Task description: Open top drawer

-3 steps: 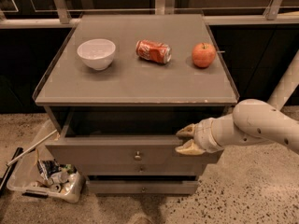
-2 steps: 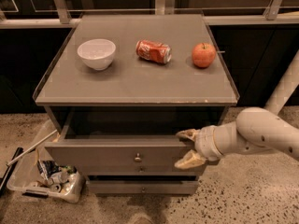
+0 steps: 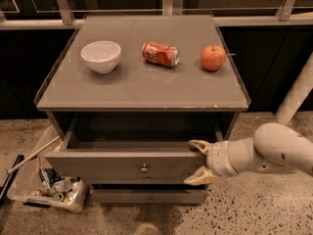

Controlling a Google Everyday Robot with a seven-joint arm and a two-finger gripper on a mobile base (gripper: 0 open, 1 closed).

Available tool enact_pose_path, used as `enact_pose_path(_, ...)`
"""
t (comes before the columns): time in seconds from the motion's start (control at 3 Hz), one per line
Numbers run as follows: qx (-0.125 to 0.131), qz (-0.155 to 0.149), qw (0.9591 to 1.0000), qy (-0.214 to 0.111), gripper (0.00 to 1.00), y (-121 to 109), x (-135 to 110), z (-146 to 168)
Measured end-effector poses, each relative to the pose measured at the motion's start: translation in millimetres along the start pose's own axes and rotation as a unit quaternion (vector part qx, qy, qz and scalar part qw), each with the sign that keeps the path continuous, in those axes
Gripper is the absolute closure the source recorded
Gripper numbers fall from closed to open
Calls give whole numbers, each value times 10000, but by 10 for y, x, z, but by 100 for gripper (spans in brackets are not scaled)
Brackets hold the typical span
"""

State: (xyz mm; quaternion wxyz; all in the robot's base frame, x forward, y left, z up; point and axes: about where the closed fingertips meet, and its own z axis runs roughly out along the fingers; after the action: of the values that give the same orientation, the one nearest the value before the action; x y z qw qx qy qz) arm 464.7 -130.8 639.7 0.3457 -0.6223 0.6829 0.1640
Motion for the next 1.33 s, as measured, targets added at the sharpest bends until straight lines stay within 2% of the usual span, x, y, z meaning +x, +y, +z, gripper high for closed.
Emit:
enact_pose_path(0.33,-53,-16,10000,-74,61,99,-55,-15)
enact_pose_path(0.67,-54,-16,10000,-74,84,87,-94,-55)
enact_pose_path(1.0,-54,-16,10000,-74,100,80,-116,-79)
enact_pose_path(1.33,-54,-17,10000,-74,81,80,-116,-79)
